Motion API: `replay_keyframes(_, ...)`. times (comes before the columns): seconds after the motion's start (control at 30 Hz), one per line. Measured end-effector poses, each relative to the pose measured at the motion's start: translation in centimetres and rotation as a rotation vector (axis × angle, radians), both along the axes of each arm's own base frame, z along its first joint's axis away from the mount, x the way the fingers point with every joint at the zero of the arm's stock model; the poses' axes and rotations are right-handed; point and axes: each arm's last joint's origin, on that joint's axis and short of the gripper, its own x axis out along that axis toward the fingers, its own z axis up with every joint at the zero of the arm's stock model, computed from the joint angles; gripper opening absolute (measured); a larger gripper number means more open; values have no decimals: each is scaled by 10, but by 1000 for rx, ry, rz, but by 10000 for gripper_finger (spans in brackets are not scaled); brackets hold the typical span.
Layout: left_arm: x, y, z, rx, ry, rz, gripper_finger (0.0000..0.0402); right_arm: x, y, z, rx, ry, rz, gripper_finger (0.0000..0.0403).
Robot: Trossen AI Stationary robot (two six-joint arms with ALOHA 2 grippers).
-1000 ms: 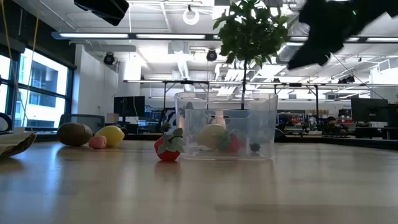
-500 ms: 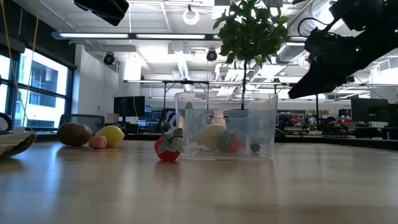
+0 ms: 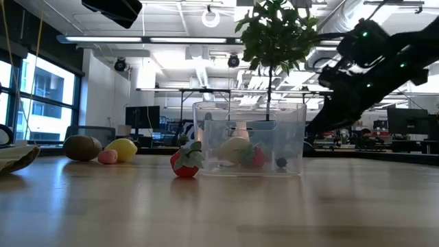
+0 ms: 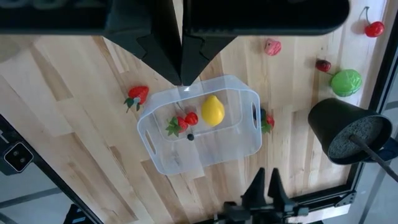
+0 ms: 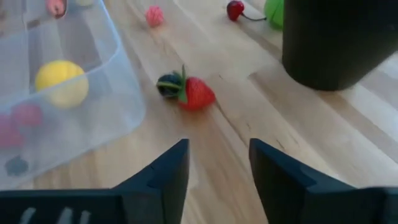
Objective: Pick and placing Produce into tupperware
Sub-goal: Put the red strawberry into the transparent container
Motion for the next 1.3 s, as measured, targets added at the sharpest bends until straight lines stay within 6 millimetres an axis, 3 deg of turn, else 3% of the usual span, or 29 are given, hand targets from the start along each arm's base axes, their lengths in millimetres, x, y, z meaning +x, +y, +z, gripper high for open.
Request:
replay_keyframes(0.27,0,0,0,0,0,0,1,14,-20,-23,-84,35,82,221)
replay_keyframes(0.4,0,0,0,0,0,0,1,22,-25,-34,-146,24,186,232)
replay_keyframes(0.63,0,0,0,0,0,0,1,42,-37,-53,-105,77,210,234)
replay_keyframes(0.87,0,0,0,0,0,0,1,67,-47,-59,-122,78,237,234)
replay_keyframes(1.3,0,0,0,0,0,0,1,79,-53,-56,-88,97,308,234)
